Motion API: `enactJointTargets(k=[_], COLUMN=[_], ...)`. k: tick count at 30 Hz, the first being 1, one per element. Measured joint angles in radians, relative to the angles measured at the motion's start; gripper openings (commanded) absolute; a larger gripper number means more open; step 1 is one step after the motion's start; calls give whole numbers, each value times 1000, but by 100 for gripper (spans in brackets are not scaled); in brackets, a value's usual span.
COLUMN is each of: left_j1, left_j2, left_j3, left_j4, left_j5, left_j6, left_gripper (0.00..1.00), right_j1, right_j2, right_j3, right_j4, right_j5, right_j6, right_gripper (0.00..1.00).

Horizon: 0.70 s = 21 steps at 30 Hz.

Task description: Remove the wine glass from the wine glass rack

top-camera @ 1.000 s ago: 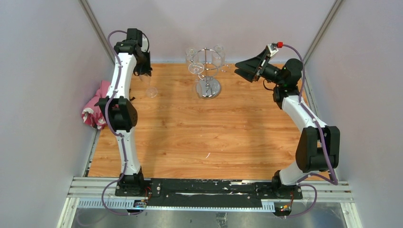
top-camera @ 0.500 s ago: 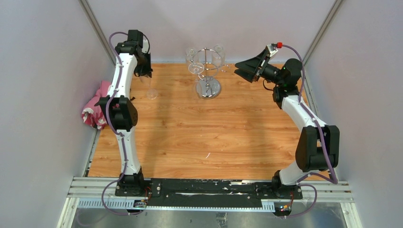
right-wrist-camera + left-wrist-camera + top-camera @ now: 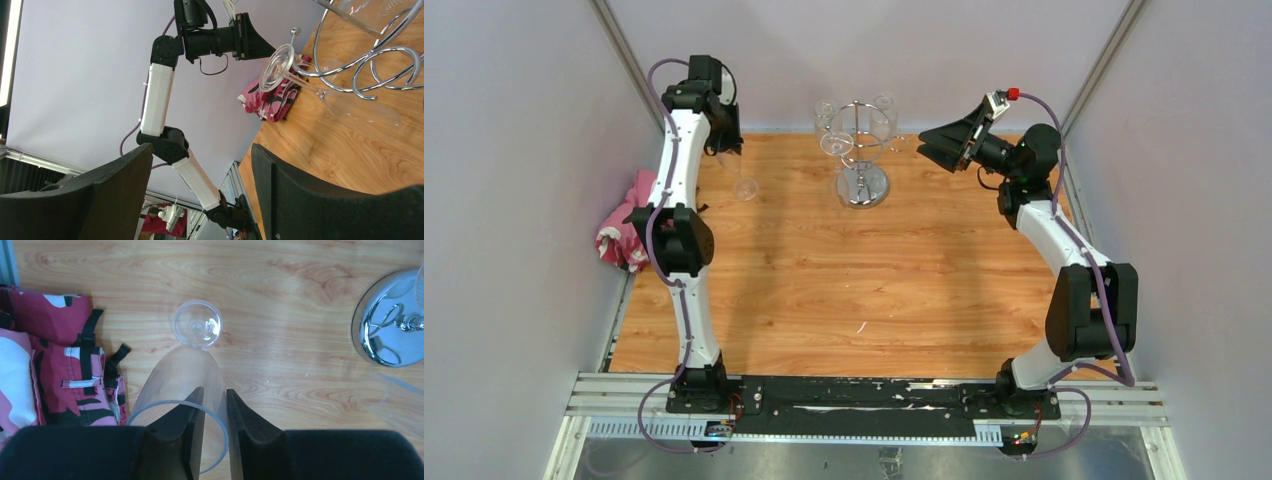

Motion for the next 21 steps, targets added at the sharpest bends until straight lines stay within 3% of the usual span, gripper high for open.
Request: enactJointTargets(k=[4, 12, 21], left_j1=[0, 0, 0], left_j2=[-1, -2, -3], left_j3=[12, -45, -46], left_j4=[0, -3, -6], left_j5=[-6, 1, 2], left_j6=[5, 0, 2], left_gripper=[13, 16, 42], right_j1=[0, 0, 0], right_j2=[2, 22, 32], right_j3=[0, -12, -18], right_j4=[7, 50, 92], right_j5=[0, 0, 0], right_j6=[6, 48, 83], right_gripper=[77, 77, 77])
